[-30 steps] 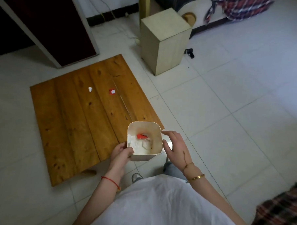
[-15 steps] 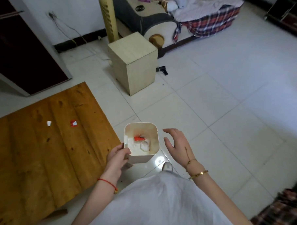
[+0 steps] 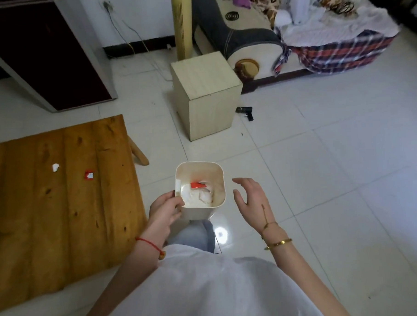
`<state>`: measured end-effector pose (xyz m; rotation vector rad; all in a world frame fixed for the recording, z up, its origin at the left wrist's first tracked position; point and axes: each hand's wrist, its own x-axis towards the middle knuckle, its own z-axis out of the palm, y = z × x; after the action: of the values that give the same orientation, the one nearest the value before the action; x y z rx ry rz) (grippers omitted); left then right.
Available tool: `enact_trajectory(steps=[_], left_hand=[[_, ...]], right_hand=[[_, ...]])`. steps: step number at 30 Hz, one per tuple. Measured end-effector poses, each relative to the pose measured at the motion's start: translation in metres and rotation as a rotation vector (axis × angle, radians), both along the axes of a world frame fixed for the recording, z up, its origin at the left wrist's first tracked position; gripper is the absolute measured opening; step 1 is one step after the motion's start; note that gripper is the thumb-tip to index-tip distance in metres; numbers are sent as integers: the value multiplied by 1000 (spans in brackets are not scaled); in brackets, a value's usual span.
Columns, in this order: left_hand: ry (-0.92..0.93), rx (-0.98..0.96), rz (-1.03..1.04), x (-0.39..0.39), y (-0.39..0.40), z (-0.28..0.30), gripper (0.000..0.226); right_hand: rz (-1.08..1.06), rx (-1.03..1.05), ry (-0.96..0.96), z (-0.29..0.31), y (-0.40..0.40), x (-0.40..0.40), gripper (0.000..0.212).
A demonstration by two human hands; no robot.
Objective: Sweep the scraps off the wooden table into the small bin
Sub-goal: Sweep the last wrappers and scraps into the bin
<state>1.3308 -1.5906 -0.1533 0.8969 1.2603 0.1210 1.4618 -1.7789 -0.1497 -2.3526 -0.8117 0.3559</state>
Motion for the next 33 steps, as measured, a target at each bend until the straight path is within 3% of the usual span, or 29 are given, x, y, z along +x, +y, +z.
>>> enact_trajectory(steps=[4, 13, 19, 33], left_hand=[[11, 17, 63, 40, 34, -11, 28], [36, 73, 206, 130, 146, -9, 43], [48, 57, 371, 153, 196, -3, 25], [35, -137, 1214, 187, 216, -34, 34]], right_hand=[[105, -16, 14, -10, 55, 59, 31], [389, -10, 12, 1, 228, 193, 31], [587, -7, 2, 10, 330, 237, 30], [1429, -109, 16, -31, 527, 244, 31]])
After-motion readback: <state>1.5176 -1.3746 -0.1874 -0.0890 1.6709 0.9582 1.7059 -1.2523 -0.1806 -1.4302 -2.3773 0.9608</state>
